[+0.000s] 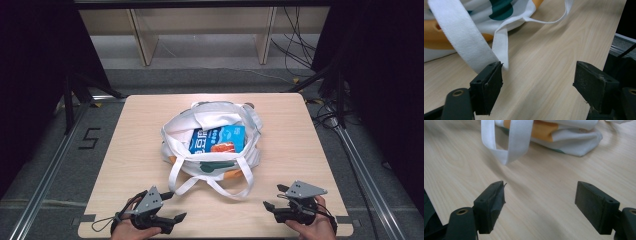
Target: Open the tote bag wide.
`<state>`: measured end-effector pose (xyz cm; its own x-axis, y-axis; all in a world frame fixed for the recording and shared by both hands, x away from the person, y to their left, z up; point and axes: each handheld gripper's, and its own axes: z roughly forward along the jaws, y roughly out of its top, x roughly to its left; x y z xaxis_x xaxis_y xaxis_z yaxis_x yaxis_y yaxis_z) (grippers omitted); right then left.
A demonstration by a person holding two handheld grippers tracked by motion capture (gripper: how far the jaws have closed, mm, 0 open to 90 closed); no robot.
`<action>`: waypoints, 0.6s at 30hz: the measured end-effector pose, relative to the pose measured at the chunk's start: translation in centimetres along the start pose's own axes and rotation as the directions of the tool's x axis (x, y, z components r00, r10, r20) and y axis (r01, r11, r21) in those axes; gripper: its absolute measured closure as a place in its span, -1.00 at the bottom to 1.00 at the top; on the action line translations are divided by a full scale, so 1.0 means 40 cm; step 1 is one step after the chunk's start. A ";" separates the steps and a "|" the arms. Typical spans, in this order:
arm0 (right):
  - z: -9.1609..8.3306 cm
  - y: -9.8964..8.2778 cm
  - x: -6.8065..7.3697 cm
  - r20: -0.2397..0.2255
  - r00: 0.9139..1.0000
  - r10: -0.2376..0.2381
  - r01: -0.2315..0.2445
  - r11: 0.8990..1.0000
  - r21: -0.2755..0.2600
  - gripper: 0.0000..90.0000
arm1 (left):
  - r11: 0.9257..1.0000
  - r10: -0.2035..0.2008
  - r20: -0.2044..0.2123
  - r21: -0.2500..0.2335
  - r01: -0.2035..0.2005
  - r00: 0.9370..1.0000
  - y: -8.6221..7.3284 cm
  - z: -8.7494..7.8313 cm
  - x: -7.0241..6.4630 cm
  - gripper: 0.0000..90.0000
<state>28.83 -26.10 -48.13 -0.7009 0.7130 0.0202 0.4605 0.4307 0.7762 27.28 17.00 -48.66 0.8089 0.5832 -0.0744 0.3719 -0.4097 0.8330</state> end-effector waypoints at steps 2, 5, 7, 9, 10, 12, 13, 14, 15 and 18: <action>-0.003 -0.007 0.007 -0.001 1.000 0.023 -0.023 1.000 0.008 -0.45 | 0.999 0.017 -0.006 0.031 -0.016 1.000 -0.003 0.002 0.000 -0.51; -0.003 -0.014 0.006 0.003 1.000 -0.007 0.007 1.000 0.003 -0.45 | 0.999 0.026 -0.015 0.031 -0.025 1.000 -0.011 0.013 -0.004 -0.51; -0.006 -0.017 0.009 0.005 1.000 -0.011 0.011 1.000 0.009 -0.45 | 0.998 0.028 -0.001 0.048 -0.028 1.000 -0.010 0.011 -0.007 -0.51; -0.007 -0.021 0.011 0.007 1.000 -0.014 0.014 1.000 0.008 -0.45 | 0.999 0.031 -0.016 0.042 -0.030 0.999 -0.011 0.012 -0.008 -0.51; -0.009 -0.023 0.013 0.003 1.000 -0.005 0.005 1.000 0.011 -0.45 | 0.999 0.030 -0.020 0.043 -0.029 0.999 -0.012 0.011 -0.007 -0.51; -0.012 -0.026 0.014 0.003 1.000 -0.009 0.009 1.000 0.010 -0.45 | 0.998 0.030 -0.031 0.047 -0.028 0.999 -0.013 0.011 -0.002 -0.51; -0.012 -0.027 0.013 -0.010 1.000 -0.010 0.010 1.000 0.012 -0.46 | 0.999 0.019 -0.023 0.045 -0.018 1.000 -0.013 0.010 -0.001 -0.51; -0.012 -0.030 0.015 -0.003 1.000 -0.007 0.007 1.000 0.012 -0.46 | 0.999 0.016 -0.020 0.051 -0.015 1.000 -0.013 0.010 0.000 -0.52; -0.013 -0.031 0.017 0.001 1.000 0.001 -0.001 1.000 0.014 -0.46 | 0.999 0.013 -0.019 0.044 -0.012 1.000 -0.014 0.011 0.001 -0.52; -0.012 -0.032 0.014 0.006 1.000 -0.018 0.018 1.000 0.014 -0.46 | 0.999 0.015 -0.018 0.045 -0.014 1.000 -0.014 0.011 0.000 -0.53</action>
<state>27.58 -26.50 -48.81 -0.7058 0.7084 0.0019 0.4549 0.4512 0.7678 27.29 16.91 -49.36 0.8064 0.5891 -0.0521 0.3805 -0.4494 0.8082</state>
